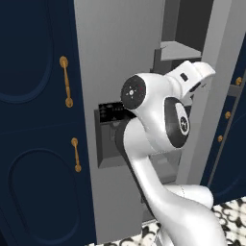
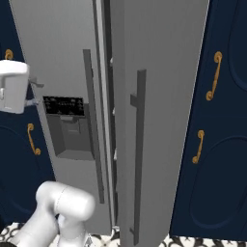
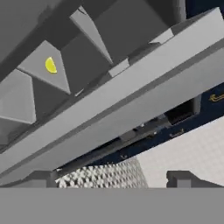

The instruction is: Grab a lemon wedge from the fridge and one ice cube from the ice bowl, and put them in the glass of lemonade.

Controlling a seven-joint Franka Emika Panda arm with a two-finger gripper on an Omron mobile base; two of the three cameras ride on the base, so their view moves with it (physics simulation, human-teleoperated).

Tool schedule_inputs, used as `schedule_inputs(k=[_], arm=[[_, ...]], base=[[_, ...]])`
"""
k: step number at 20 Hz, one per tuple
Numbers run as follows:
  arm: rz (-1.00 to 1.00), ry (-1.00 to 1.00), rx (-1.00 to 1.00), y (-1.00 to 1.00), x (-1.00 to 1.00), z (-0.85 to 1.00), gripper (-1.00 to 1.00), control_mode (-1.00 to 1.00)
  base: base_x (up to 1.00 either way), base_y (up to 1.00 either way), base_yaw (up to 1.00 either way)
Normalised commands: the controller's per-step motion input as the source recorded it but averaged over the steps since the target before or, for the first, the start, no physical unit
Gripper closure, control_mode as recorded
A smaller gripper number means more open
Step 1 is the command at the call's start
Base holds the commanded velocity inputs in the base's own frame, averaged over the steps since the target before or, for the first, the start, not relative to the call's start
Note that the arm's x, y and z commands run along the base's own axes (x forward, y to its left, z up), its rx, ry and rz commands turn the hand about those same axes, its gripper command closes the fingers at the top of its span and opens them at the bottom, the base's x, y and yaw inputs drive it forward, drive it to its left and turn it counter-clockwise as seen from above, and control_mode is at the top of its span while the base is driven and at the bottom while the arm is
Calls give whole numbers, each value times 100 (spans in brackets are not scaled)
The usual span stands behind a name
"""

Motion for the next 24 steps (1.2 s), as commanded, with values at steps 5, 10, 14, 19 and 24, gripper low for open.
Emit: schedule_inputs(k=[5, 10, 14, 19, 24], arm=[[9, 54, -43, 14, 100, -69, -100, -100], [14, 21, -5, -52, 79, -9, -100, -100], [3, 12, 1, -81, 31, 0, -100, -100], [0, 14, 0, -51, 73, -6, -100, -100], [-4, 19, 0, -21, 70, -2, -100, -100]], base=[[0, 0, 0], [0, 0, 0], [0, 0, 0], [0, 0, 0], [0, 0, 0]])
